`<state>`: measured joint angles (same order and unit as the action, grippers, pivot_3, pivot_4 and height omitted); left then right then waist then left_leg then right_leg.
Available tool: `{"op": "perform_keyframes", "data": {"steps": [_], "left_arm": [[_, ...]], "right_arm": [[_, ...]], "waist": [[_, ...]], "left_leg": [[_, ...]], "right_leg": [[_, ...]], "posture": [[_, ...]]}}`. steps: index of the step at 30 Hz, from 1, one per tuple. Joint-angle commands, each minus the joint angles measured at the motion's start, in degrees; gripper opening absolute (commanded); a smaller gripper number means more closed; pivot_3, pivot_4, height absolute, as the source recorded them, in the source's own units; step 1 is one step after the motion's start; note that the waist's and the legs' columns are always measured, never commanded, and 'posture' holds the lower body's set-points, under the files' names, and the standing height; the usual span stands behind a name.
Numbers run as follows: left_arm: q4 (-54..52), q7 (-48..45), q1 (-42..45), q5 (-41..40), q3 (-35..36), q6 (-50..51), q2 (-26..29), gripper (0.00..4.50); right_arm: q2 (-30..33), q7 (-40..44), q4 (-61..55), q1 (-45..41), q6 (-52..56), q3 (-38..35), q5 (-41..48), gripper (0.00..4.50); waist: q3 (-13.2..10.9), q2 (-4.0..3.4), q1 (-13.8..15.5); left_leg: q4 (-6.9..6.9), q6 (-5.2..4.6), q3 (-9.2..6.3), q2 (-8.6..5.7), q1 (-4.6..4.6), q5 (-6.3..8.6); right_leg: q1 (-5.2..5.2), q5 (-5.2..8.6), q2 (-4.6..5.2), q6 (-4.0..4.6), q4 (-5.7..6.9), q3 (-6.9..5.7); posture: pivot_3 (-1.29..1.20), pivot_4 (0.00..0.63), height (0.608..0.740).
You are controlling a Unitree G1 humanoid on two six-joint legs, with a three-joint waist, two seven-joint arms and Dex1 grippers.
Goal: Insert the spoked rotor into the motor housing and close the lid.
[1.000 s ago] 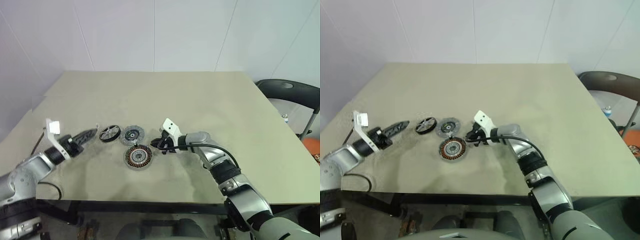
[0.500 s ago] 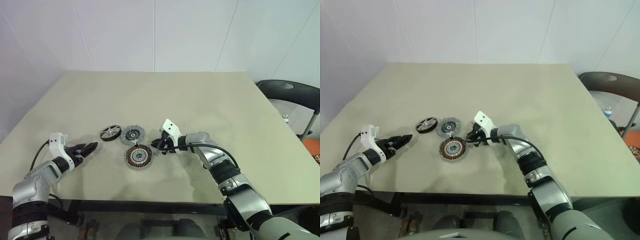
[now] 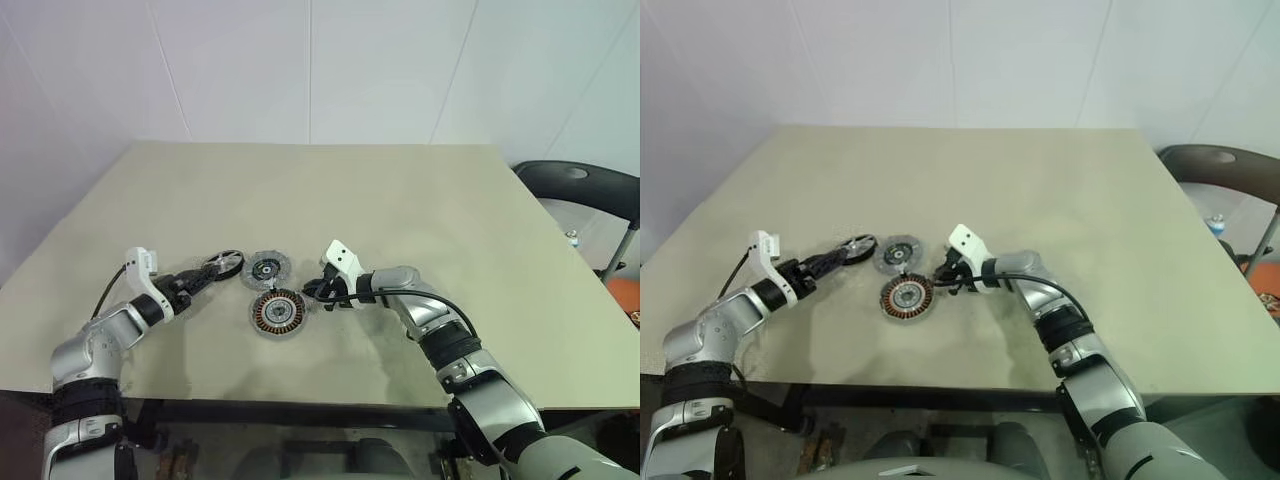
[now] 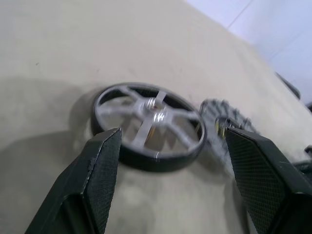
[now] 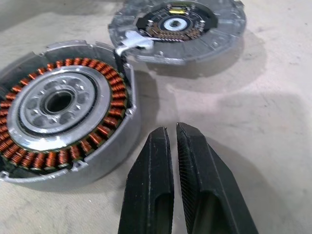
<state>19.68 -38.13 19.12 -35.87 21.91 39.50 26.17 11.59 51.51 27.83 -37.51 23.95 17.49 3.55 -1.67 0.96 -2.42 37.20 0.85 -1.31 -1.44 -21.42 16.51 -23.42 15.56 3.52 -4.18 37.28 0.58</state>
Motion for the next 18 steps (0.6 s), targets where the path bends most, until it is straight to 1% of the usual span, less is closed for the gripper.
{"op": "perform_keyframes", "data": {"steps": [1,4,7,18], "left_arm": [[1.6,1.7,2.7,-1.8,1.7,0.6,-1.5,3.6],[0.6,1.2,2.0,-1.7,0.2,1.8,-2.5,3.6],[-0.9,0.7,0.8,-1.9,-0.1,2.9,-2.4,3.6],[-6.6,0.9,-3.3,-3.6,2.3,4.5,-0.3,3.6]], "right_arm": [[-0.4,-0.3,-1.6,-0.7,-0.3,-0.9,0.5,0.33],[-0.4,-0.3,-1.7,-0.8,-0.1,-1.0,0.7,0.33],[-0.3,-0.5,-1.6,-0.9,-0.1,-1.1,0.6,0.33],[0.2,-0.7,-1.1,-0.6,-0.4,-0.8,0.0,0.33]], "waist": [[0.0,0.0,0.0],[0.0,0.01,-0.1],[0.0,0.0,-0.1],[0.0,0.0,-0.1]], "left_leg": [[0.0,0.0,0.0,0.0,0.0,0.0],[0.0,0.0,0.0,0.0,0.0,0.0],[0.0,0.0,0.0,0.0,0.0,0.0],[0.01,0.0,0.0,0.0,0.02,0.0]], "right_leg": [[0.0,0.0,0.0,0.0,0.01,0.0],[0.0,0.0,0.0,0.0,0.0,0.0],[0.0,0.0,0.0,0.0,0.02,0.0],[0.02,0.0,0.0,0.0,0.01,0.01]], "posture": [[0.0,0.0,0.74],[0.0,0.0,0.74],[0.0,0.0,0.74],[0.0,0.0,0.74]]}}
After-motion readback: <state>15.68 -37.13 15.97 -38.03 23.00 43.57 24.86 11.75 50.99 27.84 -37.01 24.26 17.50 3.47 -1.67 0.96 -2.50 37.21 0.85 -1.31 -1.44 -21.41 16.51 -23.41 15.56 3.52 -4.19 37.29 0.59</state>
